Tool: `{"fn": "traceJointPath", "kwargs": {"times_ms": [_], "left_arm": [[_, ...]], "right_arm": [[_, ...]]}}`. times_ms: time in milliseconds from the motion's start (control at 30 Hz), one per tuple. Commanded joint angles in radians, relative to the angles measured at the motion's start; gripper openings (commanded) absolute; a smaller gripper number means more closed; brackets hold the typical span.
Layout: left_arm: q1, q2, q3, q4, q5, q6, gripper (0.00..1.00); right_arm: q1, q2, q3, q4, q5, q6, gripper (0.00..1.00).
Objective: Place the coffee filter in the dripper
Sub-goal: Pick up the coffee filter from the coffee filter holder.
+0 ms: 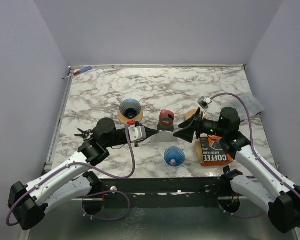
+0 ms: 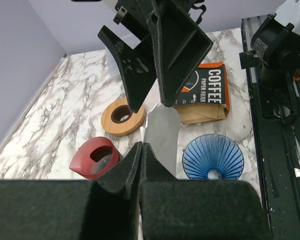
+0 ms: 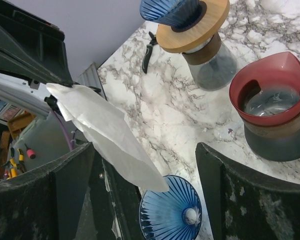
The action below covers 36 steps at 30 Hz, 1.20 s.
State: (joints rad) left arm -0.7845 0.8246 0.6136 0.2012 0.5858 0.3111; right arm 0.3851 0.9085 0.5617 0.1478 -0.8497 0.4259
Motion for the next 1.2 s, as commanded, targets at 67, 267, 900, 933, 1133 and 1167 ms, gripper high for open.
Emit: {"fn": "traceJointPath", "kwargs": {"times_ms": [67, 267, 900, 933, 1133, 1167], "left_arm": [[0.008, -0.012, -0.012, 0.021, 0.000, -0.004, 0.00], [0.008, -0.014, -0.013, 0.021, -0.003, -0.006, 0.00], [0.008, -0.021, -0.015, 0.023, -0.033, -0.008, 0.00], [0.008, -0.021, -0.015, 0.023, -0.034, -0.009, 0.00], [0.008, -0.019, -0.016, 0.026, -0.024, -0.012, 0.00], [0.008, -0.018, -0.015, 0.028, -0.019, -0.014, 0.00]], "right_arm": [[0.005, -0.087, 0.016, -0.005, 0.098, 0.033, 0.87], [0.005, -0.052, 0.022, -0.013, 0.068, 0.009, 0.87], [0.004, 0.049, 0.005, 0.046, -0.055, -0.004, 0.87], [0.005, 0.044, 0.004, 0.041, -0.058, -0.010, 0.87], [0.005, 0.058, 0.000, 0.053, -0.075, -0.016, 0.89], [0.006, 0.066, 0.000, 0.071, -0.083, -0.009, 0.89]]}}
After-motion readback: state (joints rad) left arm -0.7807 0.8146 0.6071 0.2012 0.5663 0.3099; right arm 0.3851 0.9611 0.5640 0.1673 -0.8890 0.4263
